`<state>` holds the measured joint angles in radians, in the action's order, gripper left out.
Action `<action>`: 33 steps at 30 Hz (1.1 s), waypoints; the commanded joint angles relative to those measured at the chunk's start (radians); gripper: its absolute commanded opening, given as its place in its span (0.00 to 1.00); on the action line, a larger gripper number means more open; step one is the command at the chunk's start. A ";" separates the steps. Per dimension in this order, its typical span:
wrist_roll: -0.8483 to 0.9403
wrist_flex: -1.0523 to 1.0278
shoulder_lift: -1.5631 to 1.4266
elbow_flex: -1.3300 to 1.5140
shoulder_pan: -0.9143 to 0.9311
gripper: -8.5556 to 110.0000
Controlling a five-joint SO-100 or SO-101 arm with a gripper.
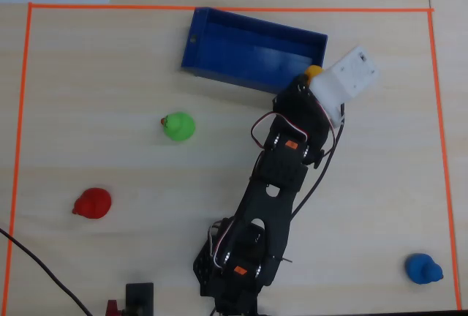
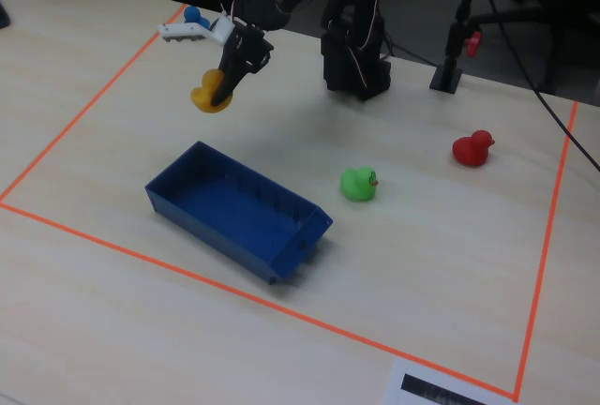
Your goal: Grasp yellow duck and put it into box.
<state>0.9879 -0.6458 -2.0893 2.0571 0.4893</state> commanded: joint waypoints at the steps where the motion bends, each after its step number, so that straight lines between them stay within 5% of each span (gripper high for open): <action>1: 0.003 0.144 0.069 -0.084 -0.044 0.07; 10: 0.100 0.379 0.187 0.032 -0.121 0.07; 19: 0.256 0.940 0.288 0.230 -0.215 0.07; 33: 0.285 0.986 0.462 0.133 -0.224 0.09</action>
<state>1.2655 0.3390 -1.6245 2.2227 0.2347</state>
